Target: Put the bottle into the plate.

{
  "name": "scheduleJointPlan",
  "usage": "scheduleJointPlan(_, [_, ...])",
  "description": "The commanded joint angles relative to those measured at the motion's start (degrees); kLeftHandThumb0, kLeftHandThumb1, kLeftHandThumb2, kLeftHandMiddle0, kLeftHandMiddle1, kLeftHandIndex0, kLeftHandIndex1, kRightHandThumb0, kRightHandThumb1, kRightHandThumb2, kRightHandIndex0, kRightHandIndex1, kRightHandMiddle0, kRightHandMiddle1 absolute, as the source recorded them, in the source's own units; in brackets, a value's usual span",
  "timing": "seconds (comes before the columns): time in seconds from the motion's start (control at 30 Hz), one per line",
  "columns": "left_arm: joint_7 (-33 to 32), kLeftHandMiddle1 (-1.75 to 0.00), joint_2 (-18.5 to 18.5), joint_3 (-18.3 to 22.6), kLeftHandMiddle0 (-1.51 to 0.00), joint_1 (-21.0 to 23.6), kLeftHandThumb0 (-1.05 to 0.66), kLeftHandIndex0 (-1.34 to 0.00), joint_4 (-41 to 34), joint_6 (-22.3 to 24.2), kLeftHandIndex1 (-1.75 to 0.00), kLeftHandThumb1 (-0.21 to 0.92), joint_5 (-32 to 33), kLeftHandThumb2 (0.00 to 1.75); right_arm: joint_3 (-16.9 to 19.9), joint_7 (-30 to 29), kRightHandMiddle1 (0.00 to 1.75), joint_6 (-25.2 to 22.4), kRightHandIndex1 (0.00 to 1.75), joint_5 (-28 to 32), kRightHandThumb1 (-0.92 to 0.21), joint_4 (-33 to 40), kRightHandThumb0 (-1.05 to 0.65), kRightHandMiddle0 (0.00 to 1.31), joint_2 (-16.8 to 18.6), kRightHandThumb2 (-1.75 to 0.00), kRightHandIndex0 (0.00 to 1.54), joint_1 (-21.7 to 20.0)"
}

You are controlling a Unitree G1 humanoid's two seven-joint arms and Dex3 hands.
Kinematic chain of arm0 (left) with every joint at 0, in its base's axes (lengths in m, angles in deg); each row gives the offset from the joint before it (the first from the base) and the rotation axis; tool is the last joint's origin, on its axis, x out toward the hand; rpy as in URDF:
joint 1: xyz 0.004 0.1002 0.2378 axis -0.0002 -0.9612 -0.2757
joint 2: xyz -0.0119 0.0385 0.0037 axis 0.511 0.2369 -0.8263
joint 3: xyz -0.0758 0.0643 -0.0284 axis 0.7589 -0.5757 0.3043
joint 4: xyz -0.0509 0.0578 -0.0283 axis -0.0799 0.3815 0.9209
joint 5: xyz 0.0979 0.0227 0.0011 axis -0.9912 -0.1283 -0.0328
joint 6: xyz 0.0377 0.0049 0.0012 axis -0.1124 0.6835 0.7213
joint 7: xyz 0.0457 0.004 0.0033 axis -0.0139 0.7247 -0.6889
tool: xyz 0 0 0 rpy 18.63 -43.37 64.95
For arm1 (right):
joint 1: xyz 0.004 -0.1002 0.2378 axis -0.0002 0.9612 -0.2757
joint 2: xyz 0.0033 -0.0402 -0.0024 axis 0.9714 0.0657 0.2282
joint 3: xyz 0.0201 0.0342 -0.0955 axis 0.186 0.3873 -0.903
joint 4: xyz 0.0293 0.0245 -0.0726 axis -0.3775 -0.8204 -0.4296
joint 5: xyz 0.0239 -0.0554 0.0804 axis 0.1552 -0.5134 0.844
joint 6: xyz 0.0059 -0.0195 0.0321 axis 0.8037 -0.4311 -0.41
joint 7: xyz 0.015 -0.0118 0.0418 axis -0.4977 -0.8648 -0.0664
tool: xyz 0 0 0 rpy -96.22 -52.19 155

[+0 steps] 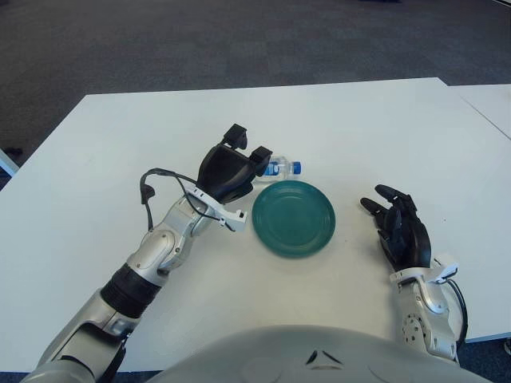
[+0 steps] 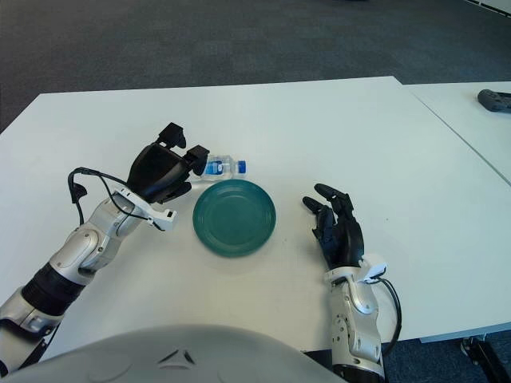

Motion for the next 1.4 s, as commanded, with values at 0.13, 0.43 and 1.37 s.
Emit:
scheduleJointPlan(0.13, [4.0,-1.75,0.8,1.6,-1.20,-0.7,-0.53,-0.73,-4.3,-0.8,-1.75,0.16,-0.2,1.50,-0.7,-0.2,1.14,-1.7,0.99,-1.0,-0.92,-2.3,-0.69,0.22,0.0,-0.56,0.52,1.2])
scheduleJointPlan(0.43, [6.6,-1.75,0.8,2.5,-1.21,-1.4,-0.52,-0.72,-7.5,-2.1,-1.75,0.18,-0.9,1.48,-0.7,0.4,1.13,-1.9,0.97,-0.1,-0.92,-3.4,-0.69,0.21,0.2,-0.54,0.51,0.9])
scheduleJointPlan(1.37, [7.7,-1.75,-4.8,3.8,-1.15,-2.7,-0.47,-0.60,-7.6,-2.2,-1.75,0.32,1.0,1.31,-0.4,3.1,1.15,1.6,0.99,-0.4,-0.92,-8.4,-0.70,0.21,-0.4,-0.59,0.53,-0.6])
